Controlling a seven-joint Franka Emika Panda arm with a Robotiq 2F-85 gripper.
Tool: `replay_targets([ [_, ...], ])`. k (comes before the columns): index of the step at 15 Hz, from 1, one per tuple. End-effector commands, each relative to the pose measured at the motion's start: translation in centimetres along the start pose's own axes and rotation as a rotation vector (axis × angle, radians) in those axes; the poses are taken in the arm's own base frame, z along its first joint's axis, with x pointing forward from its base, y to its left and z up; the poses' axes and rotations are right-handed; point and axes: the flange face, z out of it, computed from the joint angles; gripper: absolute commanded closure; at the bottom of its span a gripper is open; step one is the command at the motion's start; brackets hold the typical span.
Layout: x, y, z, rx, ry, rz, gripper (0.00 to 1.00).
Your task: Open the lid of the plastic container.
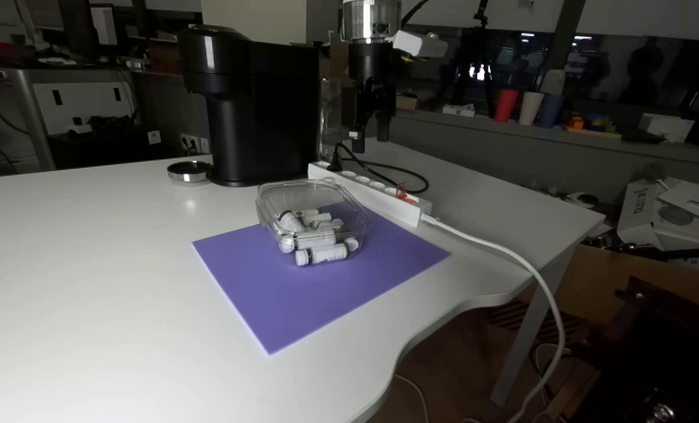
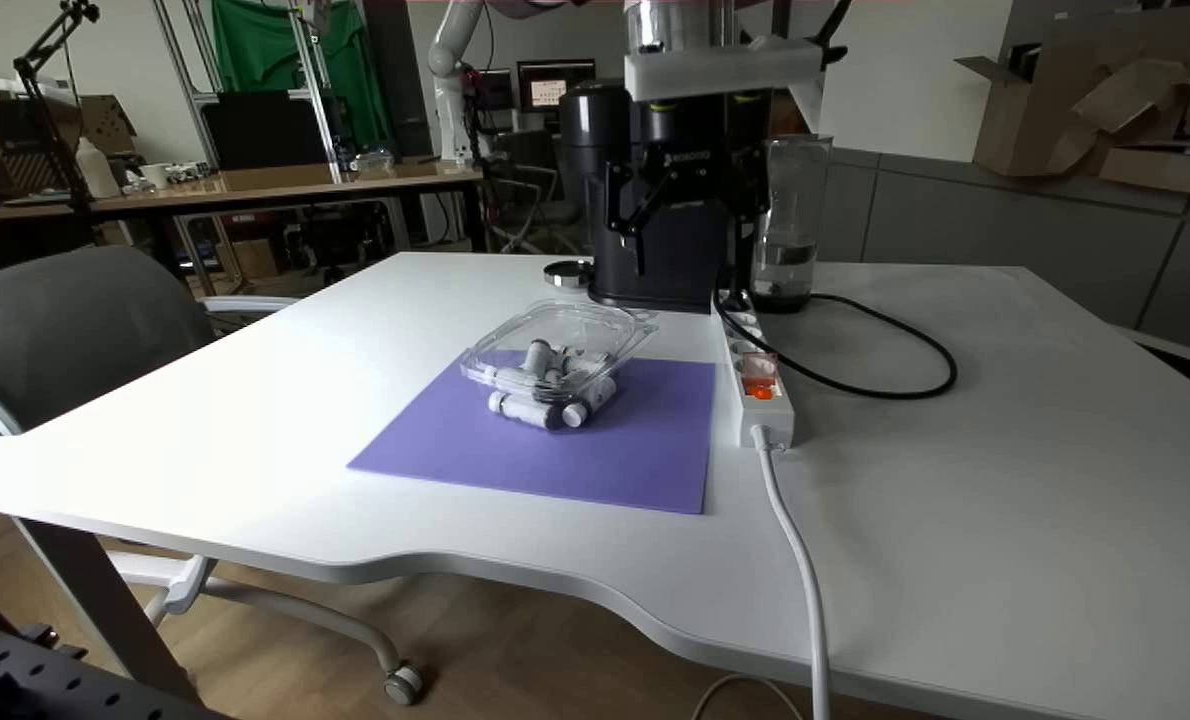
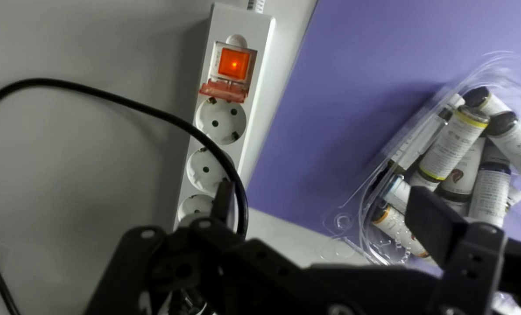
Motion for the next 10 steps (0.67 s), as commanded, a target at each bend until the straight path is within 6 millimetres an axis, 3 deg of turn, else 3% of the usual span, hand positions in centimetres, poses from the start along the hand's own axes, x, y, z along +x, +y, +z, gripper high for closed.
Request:
replay_targets([
  [1,3.0,0.9,1.4,0.007,-0.013,-0.103,0.00],
  [10,7.3,-1.3,2.4,0.087,0.021,-0.166,0.00],
])
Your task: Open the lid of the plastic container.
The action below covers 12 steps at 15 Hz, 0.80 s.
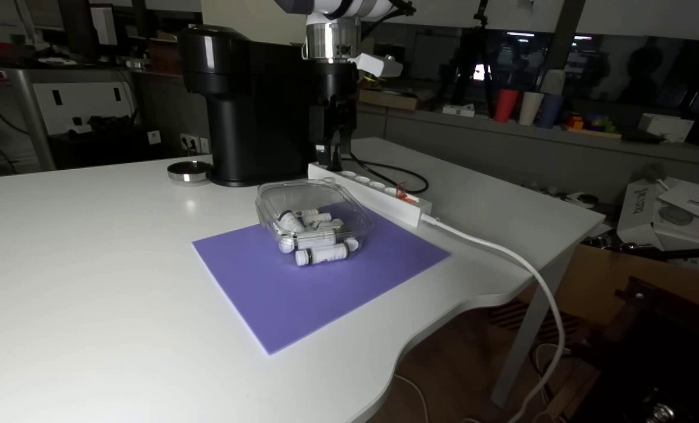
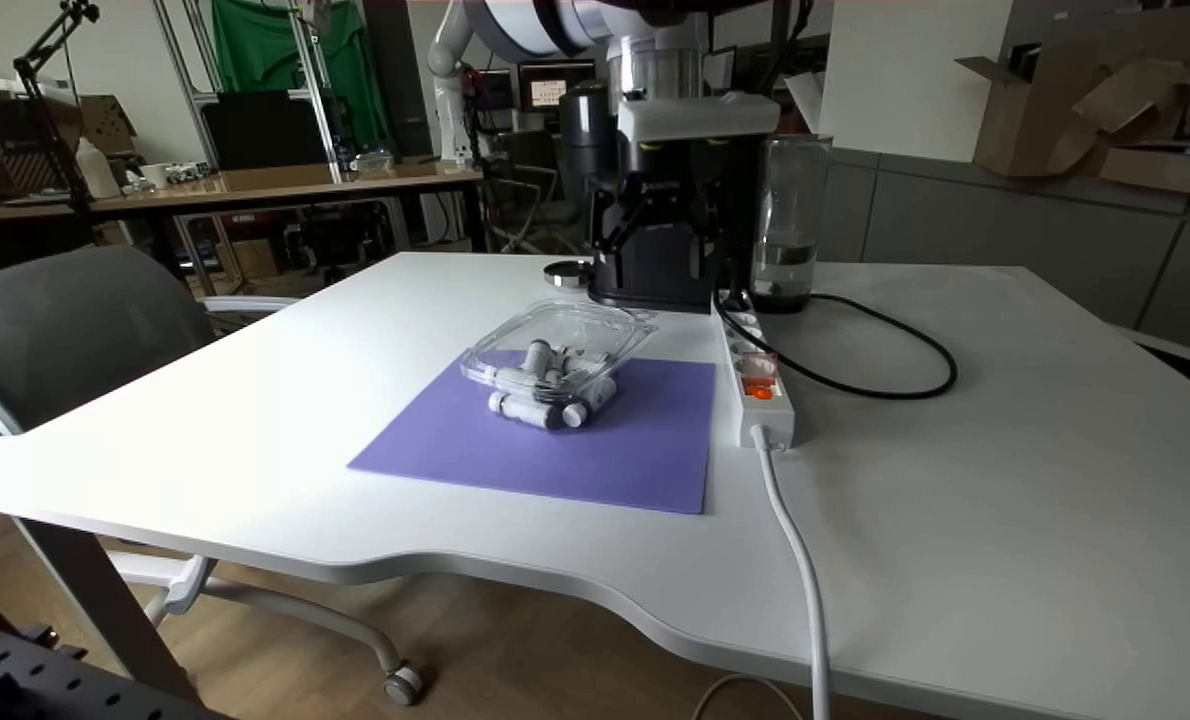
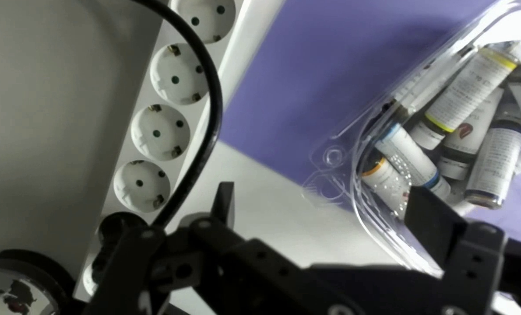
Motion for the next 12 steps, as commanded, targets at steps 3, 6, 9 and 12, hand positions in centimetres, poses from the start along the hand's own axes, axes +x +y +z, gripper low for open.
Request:
replay_targets([
  [3,1.7,-0.8,0.7,0.101,0.007,-0.015,0.00],
  [6,1.7,-1.3,1.4,0.134,0.001,-0.013,0.00],
  [9,1.5,-1.3,2.0,0.146,-0.001,-0.013,0.00],
  [12,1.3,-1.2,2.3,0.146,-0.005,-0.021,0.00],
])
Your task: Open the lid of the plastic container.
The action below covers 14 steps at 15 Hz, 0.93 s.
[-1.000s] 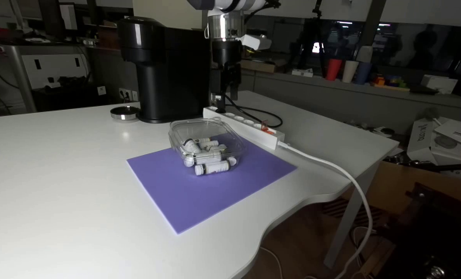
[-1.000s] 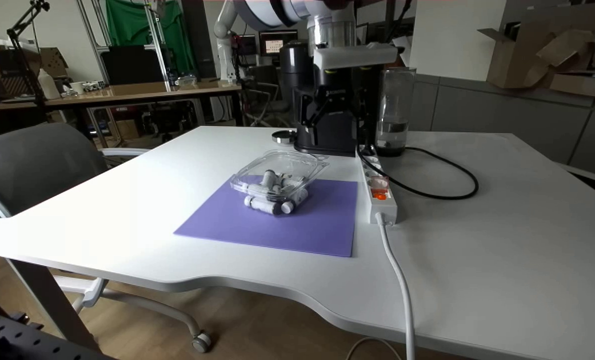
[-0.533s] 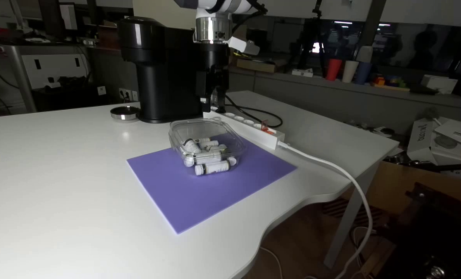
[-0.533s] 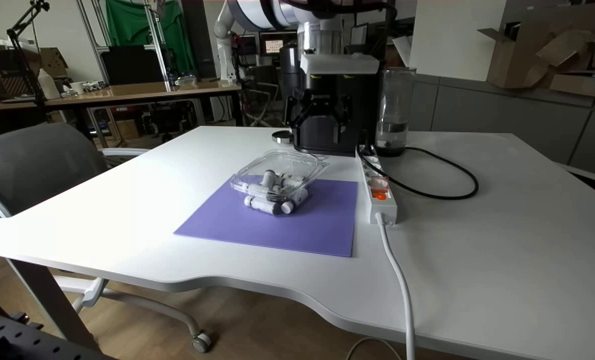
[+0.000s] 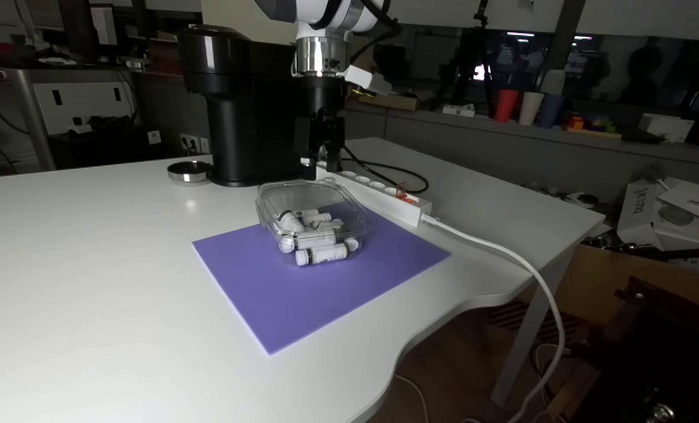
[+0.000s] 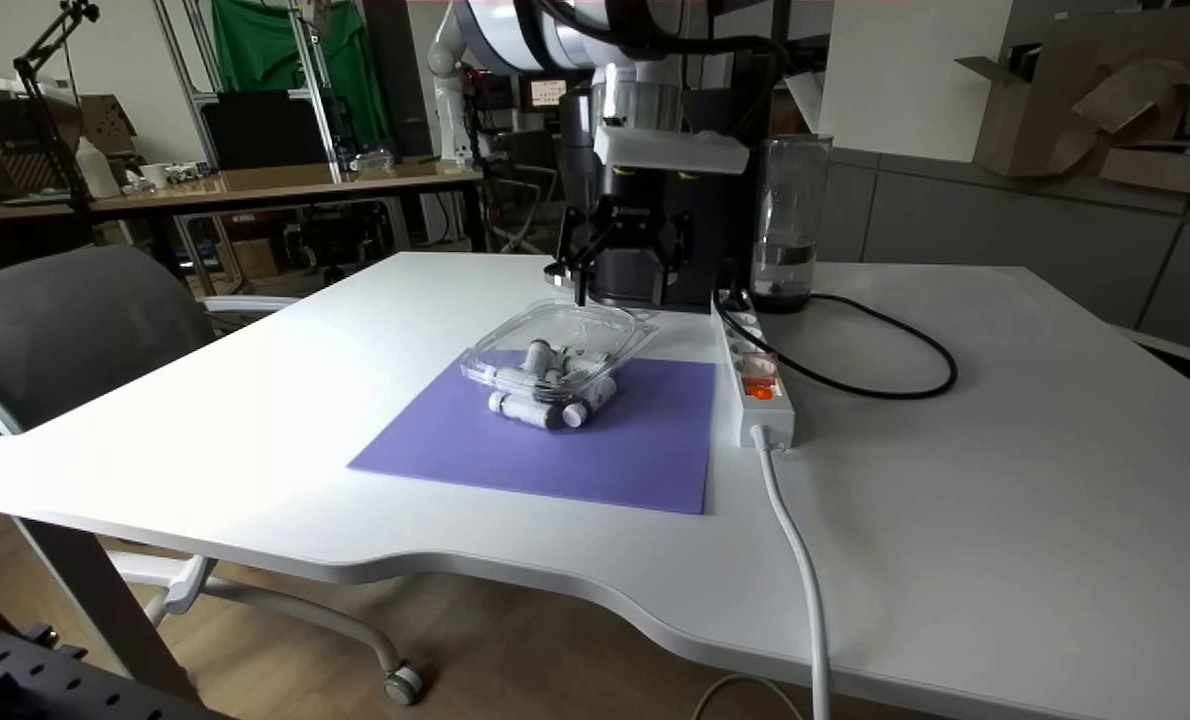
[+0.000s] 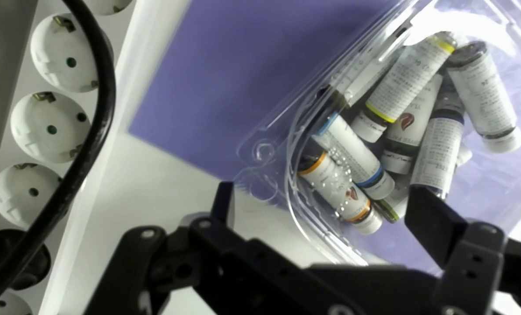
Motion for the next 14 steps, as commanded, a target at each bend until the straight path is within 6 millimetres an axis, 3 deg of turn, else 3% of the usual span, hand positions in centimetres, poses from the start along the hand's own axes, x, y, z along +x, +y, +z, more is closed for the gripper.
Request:
replay_targets([
  [1,0.09,0.80,-0.11,0.018,0.002,-0.007,0.00],
  [14,-0.34,1.76,0.32,0.010,-0.005,0.010,0.00],
])
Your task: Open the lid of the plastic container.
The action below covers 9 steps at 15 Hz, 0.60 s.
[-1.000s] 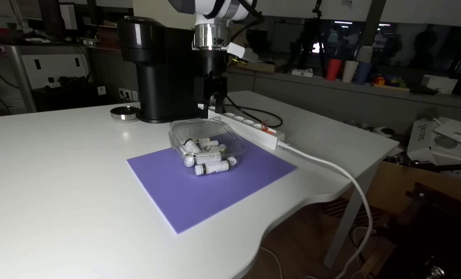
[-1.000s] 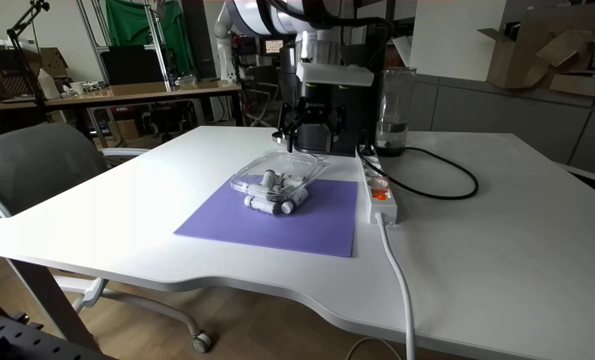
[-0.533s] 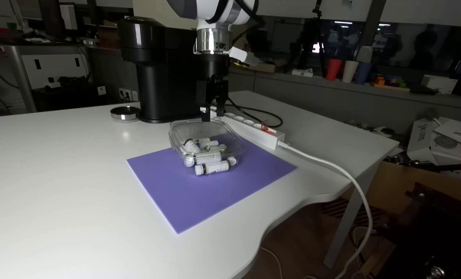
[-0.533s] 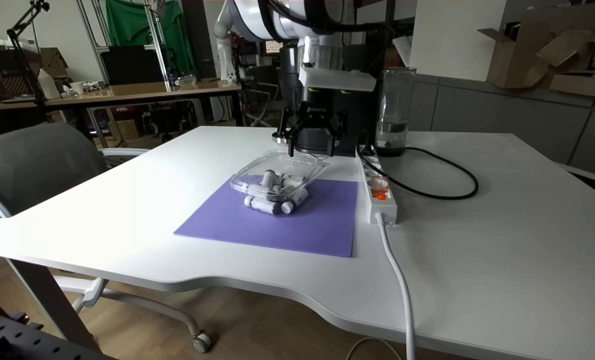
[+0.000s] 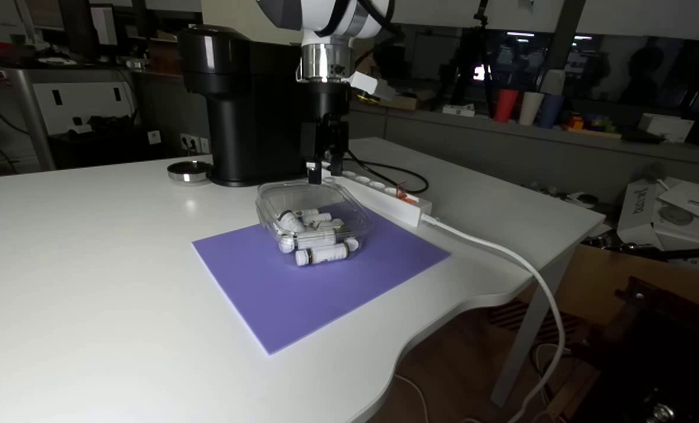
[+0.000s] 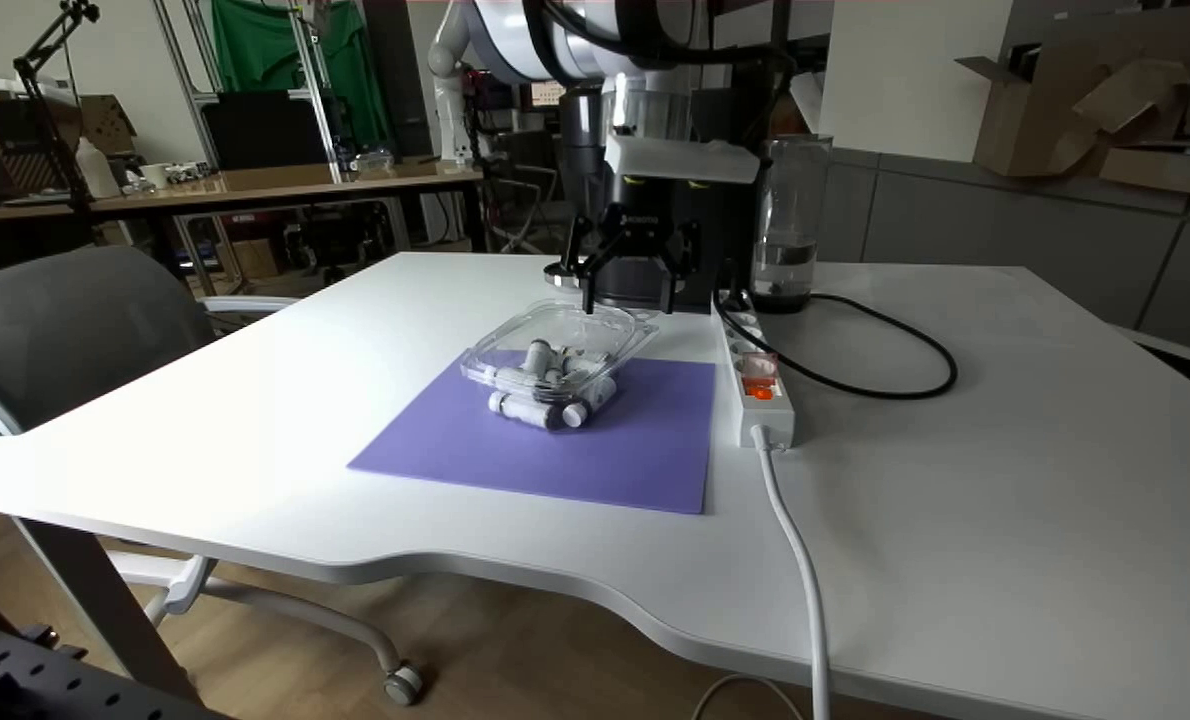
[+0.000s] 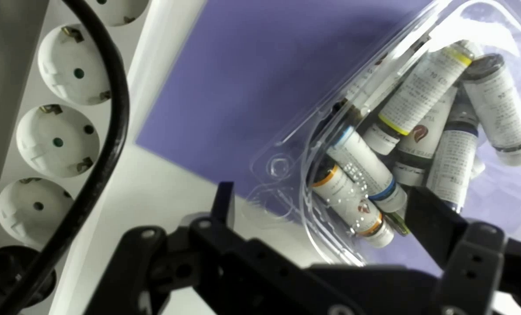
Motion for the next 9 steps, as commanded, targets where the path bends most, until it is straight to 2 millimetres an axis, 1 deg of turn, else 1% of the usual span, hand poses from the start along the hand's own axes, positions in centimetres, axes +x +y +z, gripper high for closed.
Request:
replay_targets([
  [1,0.17,0.94,-0.30,0.007,-0.004,0.015,0.00],
  [5,0.25,0.92,0.30,0.029,-0.018,0.012,0.00],
  [9,0.74,0.77,0.33,0.038,-0.016,0.000,0.00],
])
